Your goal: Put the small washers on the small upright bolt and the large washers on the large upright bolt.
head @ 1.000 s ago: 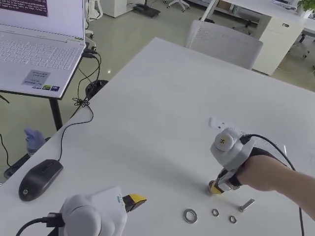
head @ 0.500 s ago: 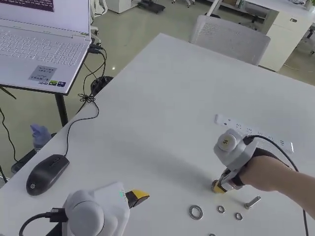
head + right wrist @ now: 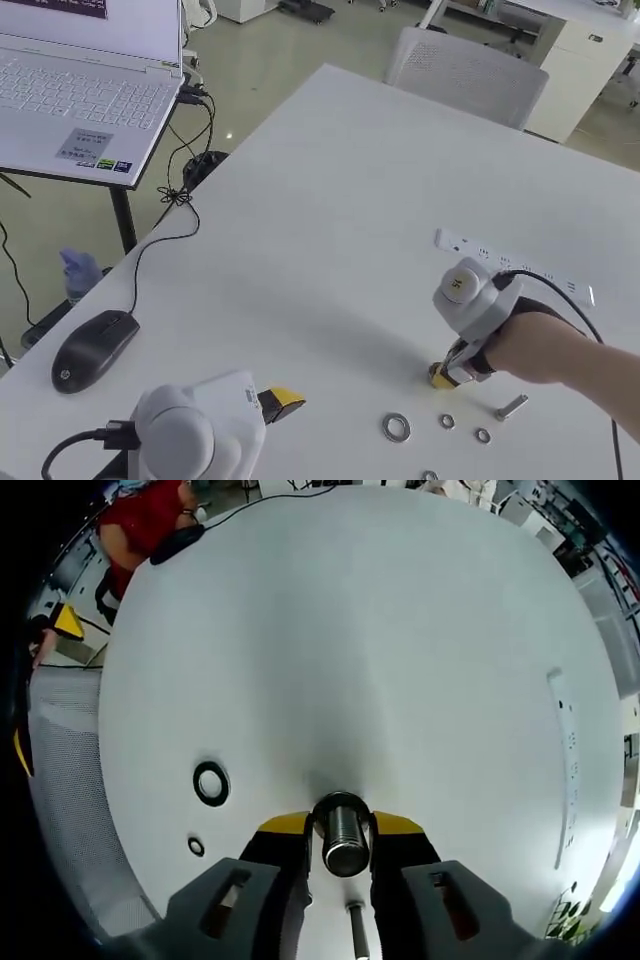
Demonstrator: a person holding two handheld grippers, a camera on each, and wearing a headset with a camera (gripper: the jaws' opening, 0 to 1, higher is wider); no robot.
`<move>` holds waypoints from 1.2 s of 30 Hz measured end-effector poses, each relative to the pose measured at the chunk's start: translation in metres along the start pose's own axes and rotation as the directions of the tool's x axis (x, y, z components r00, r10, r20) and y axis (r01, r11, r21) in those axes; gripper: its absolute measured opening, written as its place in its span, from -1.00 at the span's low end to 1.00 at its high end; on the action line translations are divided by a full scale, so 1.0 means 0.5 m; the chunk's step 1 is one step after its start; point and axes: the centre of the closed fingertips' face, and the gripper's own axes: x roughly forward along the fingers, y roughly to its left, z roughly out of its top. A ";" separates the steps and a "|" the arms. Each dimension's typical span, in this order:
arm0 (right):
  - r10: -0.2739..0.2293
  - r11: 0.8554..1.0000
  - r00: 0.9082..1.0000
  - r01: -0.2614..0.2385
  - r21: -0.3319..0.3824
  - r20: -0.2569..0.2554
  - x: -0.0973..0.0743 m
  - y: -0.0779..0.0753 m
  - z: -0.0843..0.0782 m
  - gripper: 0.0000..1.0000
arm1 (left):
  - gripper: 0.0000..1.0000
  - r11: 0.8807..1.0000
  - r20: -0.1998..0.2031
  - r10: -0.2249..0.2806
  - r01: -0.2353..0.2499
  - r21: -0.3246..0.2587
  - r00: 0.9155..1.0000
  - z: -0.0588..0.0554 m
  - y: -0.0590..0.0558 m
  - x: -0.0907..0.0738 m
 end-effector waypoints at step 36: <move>0.015 1.000 0.999 -0.015 -0.012 0.030 -0.008 0.002 -0.004 -0.22 | 0.76 1.000 -0.018 -0.005 0.005 0.011 1.000 -0.008 -0.005 -0.013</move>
